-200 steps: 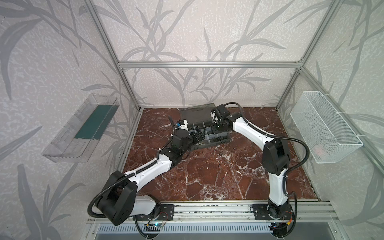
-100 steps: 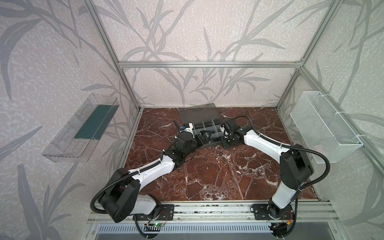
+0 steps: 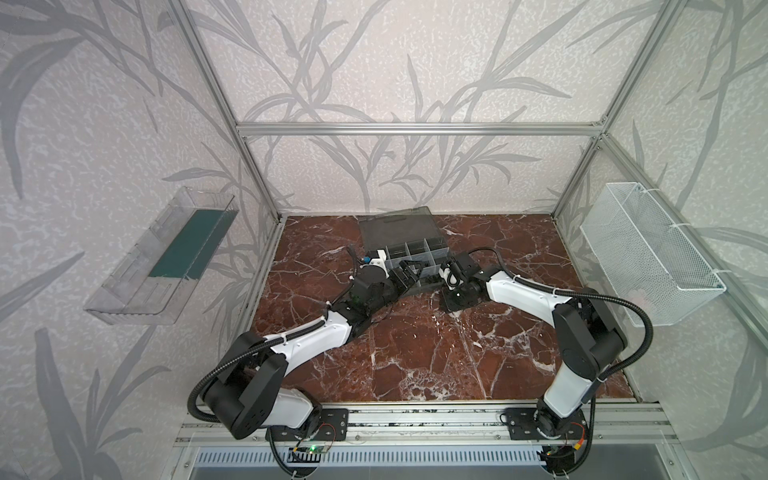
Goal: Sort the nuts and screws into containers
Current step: 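Move the right gripper back down over the last black hex nut, then lower the right gripper and close it on the last black hex nut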
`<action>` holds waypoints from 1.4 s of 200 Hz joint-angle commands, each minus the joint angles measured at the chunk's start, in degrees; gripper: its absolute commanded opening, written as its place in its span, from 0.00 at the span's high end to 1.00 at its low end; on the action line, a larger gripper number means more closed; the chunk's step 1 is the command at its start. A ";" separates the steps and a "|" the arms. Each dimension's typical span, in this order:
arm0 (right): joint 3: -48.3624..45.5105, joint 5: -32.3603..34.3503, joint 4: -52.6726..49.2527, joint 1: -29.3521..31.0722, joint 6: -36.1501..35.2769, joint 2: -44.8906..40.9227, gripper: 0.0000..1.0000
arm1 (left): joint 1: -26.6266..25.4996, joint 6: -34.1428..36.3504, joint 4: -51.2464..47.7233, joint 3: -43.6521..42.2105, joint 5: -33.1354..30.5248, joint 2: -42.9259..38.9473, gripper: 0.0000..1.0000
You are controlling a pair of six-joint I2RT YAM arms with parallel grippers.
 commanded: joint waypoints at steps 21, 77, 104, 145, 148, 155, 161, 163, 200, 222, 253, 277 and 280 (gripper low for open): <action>1.68 -0.66 1.08 0.18 0.84 3.87 0.49 | 0.57 -1.16 2.33 -0.62 0.24 -0.26 0.01; 5.11 0.00 -1.59 1.00 0.48 7.39 0.49 | 0.94 -0.38 2.16 -0.45 0.15 -0.86 0.01; 7.13 1.38 -3.58 1.56 0.25 9.15 0.50 | 1.08 -0.29 2.16 -0.44 0.17 -0.80 0.01; 8.81 3.00 -5.55 2.29 0.45 10.73 0.53 | 1.17 0.02 2.00 -0.42 -0.11 -0.85 0.01; 8.94 3.02 -5.76 2.42 0.39 10.90 0.54 | 1.20 0.10 1.94 -0.48 -0.11 -0.88 0.01; 9.37 3.23 -6.11 2.67 0.27 11.28 0.55 | 1.25 0.05 1.99 -0.45 -0.20 -0.87 0.01; 9.59 3.67 -6.53 2.94 0.33 11.54 0.55 | 1.25 0.06 1.98 -0.44 -0.11 -0.88 0.01; 9.74 3.82 -6.61 3.03 0.29 11.71 0.55 | 1.25 0.06 2.03 -0.48 -0.11 -0.83 0.00; 11.66 5.72 -8.79 3.88 0.21 13.53 0.64 | 1.26 0.15 2.16 -0.52 -0.19 -0.95 0.01; 12.90 6.87 -10.09 4.52 0.16 14.45 0.68 | 1.29 0.15 2.16 -0.70 -0.44 -1.11 0.01; 13.83 8.16 -11.78 5.13 0.16 15.48 0.72 | 1.33 0.46 2.16 -0.70 -0.61 -1.54 0.01; 14.00 8.36 -11.98 5.13 0.25 15.59 0.76 | 1.34 0.68 2.16 -0.79 -0.82 -1.69 0.01; 14.00 8.42 -11.92 5.13 0.31 15.56 0.77 | 1.34 0.72 2.16 -0.79 -0.89 -1.78 0.01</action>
